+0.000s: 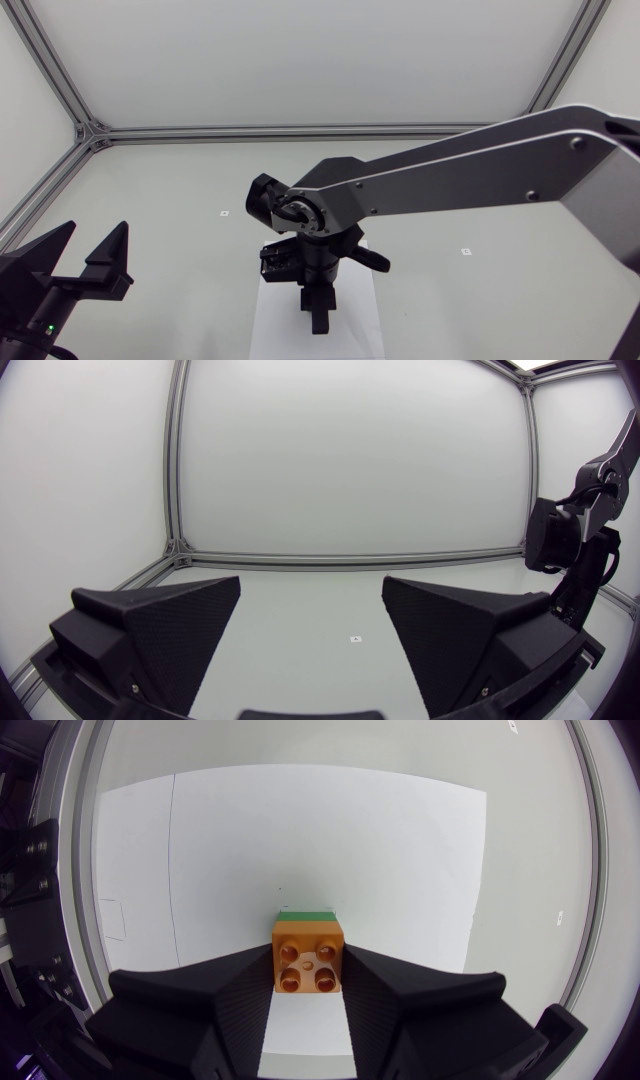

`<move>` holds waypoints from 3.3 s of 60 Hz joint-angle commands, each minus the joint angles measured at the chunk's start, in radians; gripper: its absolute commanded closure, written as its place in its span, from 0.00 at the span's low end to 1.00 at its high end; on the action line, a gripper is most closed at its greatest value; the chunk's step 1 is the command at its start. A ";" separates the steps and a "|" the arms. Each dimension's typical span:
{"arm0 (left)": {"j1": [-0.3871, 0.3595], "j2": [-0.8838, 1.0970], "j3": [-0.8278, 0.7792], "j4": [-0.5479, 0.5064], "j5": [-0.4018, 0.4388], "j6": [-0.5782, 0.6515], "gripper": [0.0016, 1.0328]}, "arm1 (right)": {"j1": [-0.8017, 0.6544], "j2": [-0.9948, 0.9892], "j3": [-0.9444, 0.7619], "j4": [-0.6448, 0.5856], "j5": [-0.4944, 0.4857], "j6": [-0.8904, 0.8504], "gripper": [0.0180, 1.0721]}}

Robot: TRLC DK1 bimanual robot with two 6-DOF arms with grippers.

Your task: Pick up the orange 2x2 brick with the right arm and stack it on top of the green 2x2 brick in the center

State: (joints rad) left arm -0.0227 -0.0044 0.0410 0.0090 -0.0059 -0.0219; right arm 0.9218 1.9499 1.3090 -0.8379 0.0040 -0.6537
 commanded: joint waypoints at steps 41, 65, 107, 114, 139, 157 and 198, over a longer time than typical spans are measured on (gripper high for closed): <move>0.003 -0.008 -0.041 -0.014 0.004 0.013 0.04 | 0.008 0.026 -0.004 -0.003 -0.009 0.031 0.64; 0.003 -0.008 -0.041 -0.014 0.004 0.013 0.04 | 0.008 0.018 -0.022 0.002 -0.004 0.019 0.64; 0.003 -0.008 -0.041 -0.015 0.004 0.013 0.04 | 0.009 0.009 -0.033 0.000 -0.002 0.025 0.64; 0.003 -0.008 -0.041 -0.014 0.004 0.013 0.04 | 0.009 0.009 -0.030 -0.004 -0.004 0.034 0.62; 0.003 -0.008 -0.041 -0.014 0.004 0.013 0.04 | 0.009 -0.002 -0.033 -0.004 -0.006 0.037 0.53; 0.003 -0.008 -0.041 -0.014 0.004 0.013 0.04 | 0.009 -0.005 -0.027 0.002 -0.006 0.035 0.46; 0.003 -0.008 -0.041 -0.015 0.004 0.013 0.04 | 0.003 -0.187 -0.022 -0.049 0.005 0.069 0.04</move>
State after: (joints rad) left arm -0.0227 -0.0044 0.0410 0.0086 -0.0059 -0.0219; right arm 0.9218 1.8126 1.3052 -0.8658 0.0048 -0.6106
